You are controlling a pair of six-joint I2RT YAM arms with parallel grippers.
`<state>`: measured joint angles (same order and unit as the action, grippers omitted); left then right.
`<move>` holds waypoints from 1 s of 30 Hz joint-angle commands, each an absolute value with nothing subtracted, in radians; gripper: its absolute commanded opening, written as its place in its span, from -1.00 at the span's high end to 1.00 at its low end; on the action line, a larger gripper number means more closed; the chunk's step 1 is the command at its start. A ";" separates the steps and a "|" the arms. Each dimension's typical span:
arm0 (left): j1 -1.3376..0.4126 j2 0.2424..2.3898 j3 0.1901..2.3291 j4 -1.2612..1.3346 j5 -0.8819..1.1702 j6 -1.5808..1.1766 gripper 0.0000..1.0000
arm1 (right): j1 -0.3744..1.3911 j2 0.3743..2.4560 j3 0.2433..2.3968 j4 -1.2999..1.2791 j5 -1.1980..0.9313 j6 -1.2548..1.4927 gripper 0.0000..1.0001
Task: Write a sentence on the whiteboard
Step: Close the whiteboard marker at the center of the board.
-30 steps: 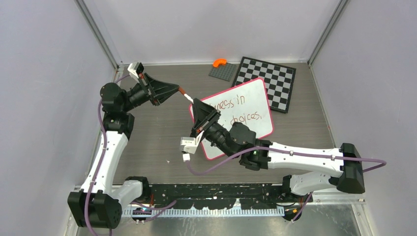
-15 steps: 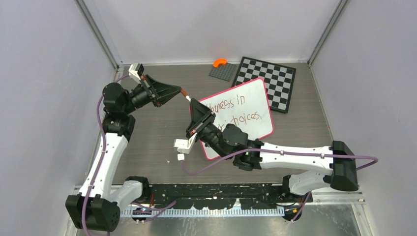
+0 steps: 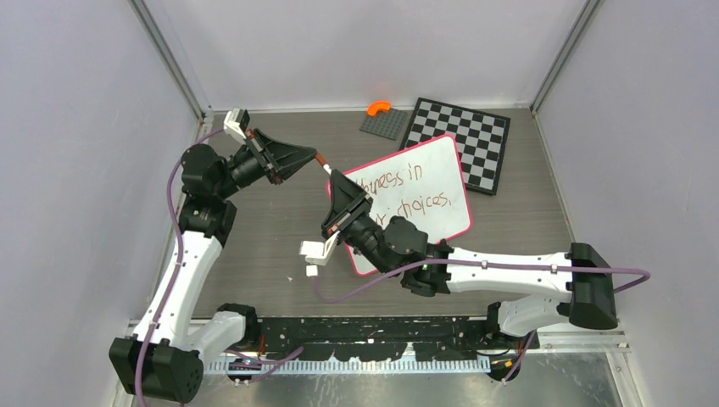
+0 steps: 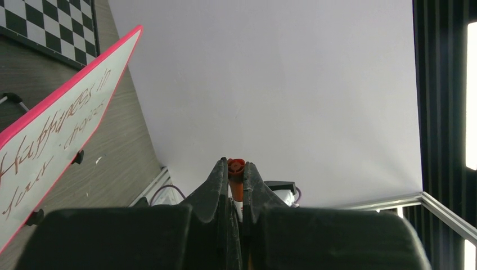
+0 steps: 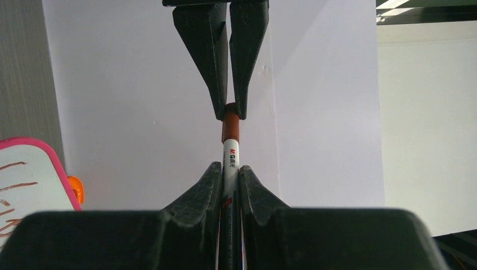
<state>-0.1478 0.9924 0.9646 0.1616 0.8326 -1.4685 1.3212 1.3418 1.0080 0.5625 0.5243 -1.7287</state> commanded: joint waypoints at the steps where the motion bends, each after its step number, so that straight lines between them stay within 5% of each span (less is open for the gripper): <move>1: -0.237 0.957 0.974 0.155 1.035 -1.430 1.00 | 1.317 1.368 1.020 0.629 0.449 -1.752 0.99; 7: -0.223 0.978 1.003 0.123 1.035 -1.399 0.99 | 1.304 1.361 1.032 0.617 0.475 -1.686 0.99; 13: -0.081 1.065 1.121 0.132 1.114 -1.411 -0.09 | 1.299 1.311 1.053 0.589 0.537 -1.595 0.99; 16: -0.022 1.081 1.141 0.200 1.111 -1.460 -0.42 | 1.298 1.282 1.011 0.634 0.513 -1.611 1.00; 25: 0.031 1.143 1.304 0.057 1.150 -1.166 -0.67 | 1.297 1.202 0.996 0.689 0.566 -1.376 0.99; 30: 0.029 1.179 1.312 0.334 1.294 -1.171 -0.62 | 1.284 1.152 1.006 0.757 0.597 -1.150 1.00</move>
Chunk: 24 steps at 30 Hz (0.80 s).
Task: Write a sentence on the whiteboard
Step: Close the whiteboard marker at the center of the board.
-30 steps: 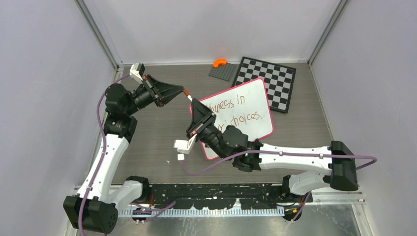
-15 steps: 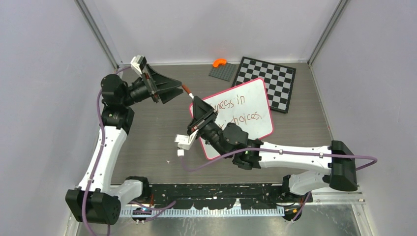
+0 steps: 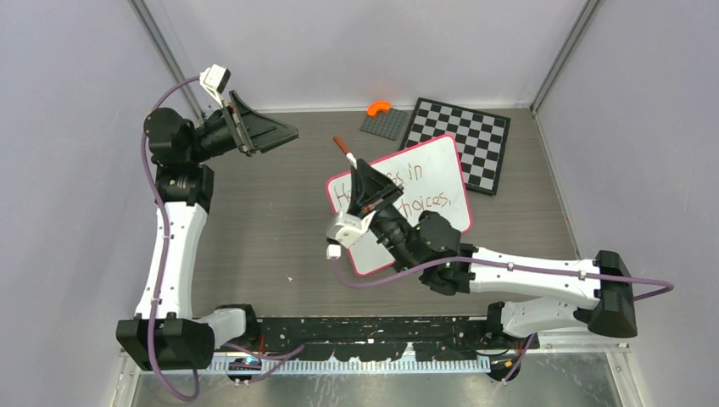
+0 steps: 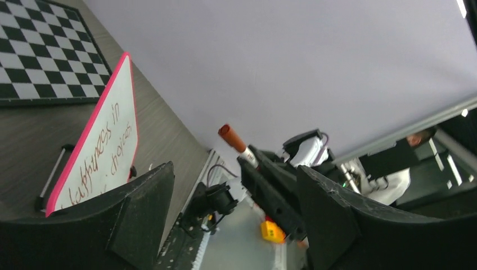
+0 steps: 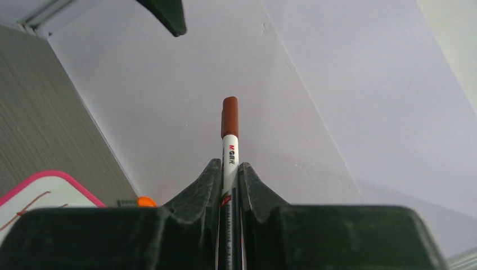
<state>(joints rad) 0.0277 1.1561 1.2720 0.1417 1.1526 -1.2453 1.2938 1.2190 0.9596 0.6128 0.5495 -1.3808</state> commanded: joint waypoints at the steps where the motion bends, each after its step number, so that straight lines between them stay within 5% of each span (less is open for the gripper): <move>1: 0.028 1.189 1.318 0.340 1.317 -1.160 -0.60 | 1.284 1.144 0.998 0.789 0.599 -1.118 0.99; 5: 0.016 1.232 1.345 0.349 1.363 -1.137 -0.52 | 1.284 1.095 0.987 0.801 0.603 -0.981 0.99; 11: -0.108 1.249 1.362 0.430 1.370 -1.140 -0.46 | 1.283 0.989 1.151 0.248 0.541 -0.517 0.99; 15: -0.115 1.257 1.354 0.458 1.349 -1.148 -0.46 | 1.240 0.984 1.224 0.107 0.538 -0.342 0.99; 24: -0.247 1.299 1.404 0.542 1.385 -1.197 -0.41 | 1.133 0.901 1.267 -0.158 0.197 -0.030 1.00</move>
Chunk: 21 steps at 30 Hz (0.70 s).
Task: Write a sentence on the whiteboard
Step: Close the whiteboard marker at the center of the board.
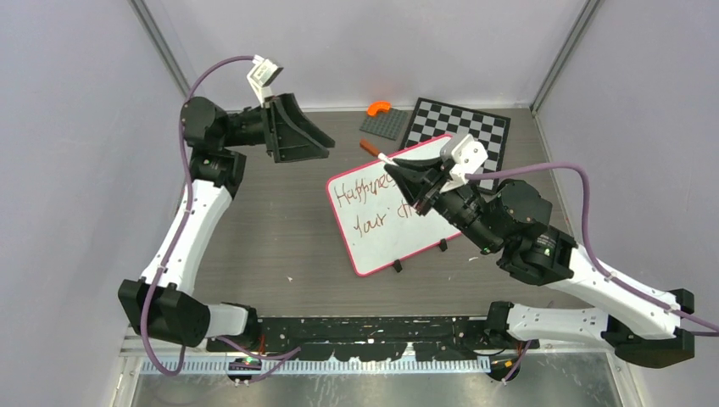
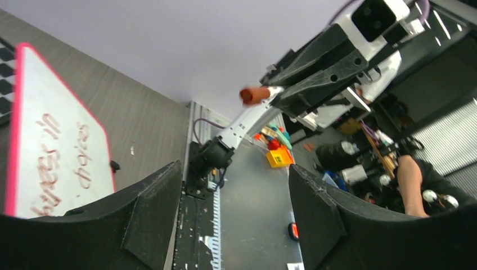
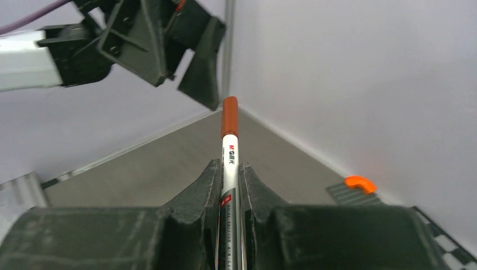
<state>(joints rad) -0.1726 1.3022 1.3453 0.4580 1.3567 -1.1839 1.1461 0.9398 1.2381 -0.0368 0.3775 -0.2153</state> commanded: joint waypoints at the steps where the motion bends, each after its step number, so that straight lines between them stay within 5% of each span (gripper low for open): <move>1: -0.271 1.298 1.404 0.548 1.388 -1.195 -0.40 | 1.127 0.895 1.269 -0.171 0.171 -0.014 0.99; 8: -0.348 1.292 1.358 0.566 1.443 -1.195 -0.23 | 1.093 0.854 1.271 -0.241 -0.088 -0.001 0.99; 21: -0.462 1.262 1.330 0.574 1.503 -1.187 -0.05 | 1.078 0.835 1.248 -0.254 -0.153 0.016 0.99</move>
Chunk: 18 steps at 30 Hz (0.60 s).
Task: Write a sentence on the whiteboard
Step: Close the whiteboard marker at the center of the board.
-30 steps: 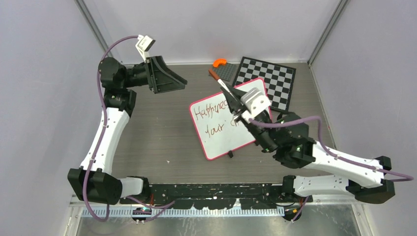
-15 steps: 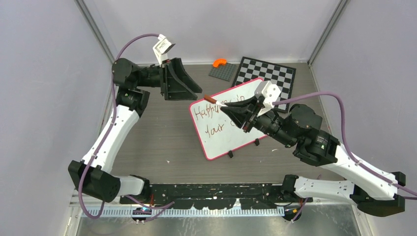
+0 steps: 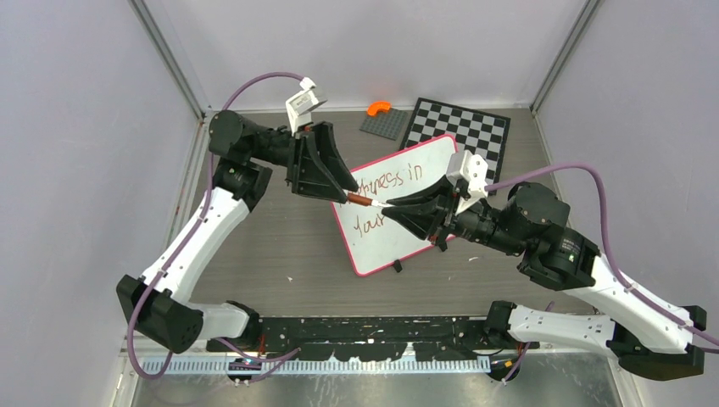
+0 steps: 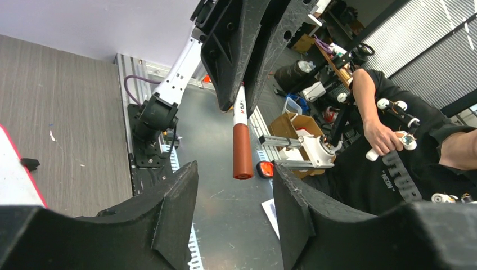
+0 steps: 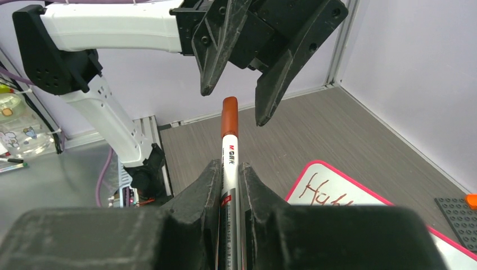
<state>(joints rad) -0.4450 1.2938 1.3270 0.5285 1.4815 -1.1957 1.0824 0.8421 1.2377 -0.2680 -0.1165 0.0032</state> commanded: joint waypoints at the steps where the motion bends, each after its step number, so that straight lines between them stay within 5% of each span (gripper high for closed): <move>1: -0.467 1.264 1.329 0.574 1.501 -1.188 0.01 | 1.077 0.837 1.248 -0.254 -0.154 0.017 0.99; 13: -0.504 1.260 1.312 0.576 1.513 -1.193 0.40 | 1.072 0.858 1.264 -0.282 -0.127 0.030 0.99; 18: -0.514 1.268 1.305 0.577 1.509 -1.195 0.80 | 1.071 0.872 1.276 -0.294 -0.118 0.044 0.99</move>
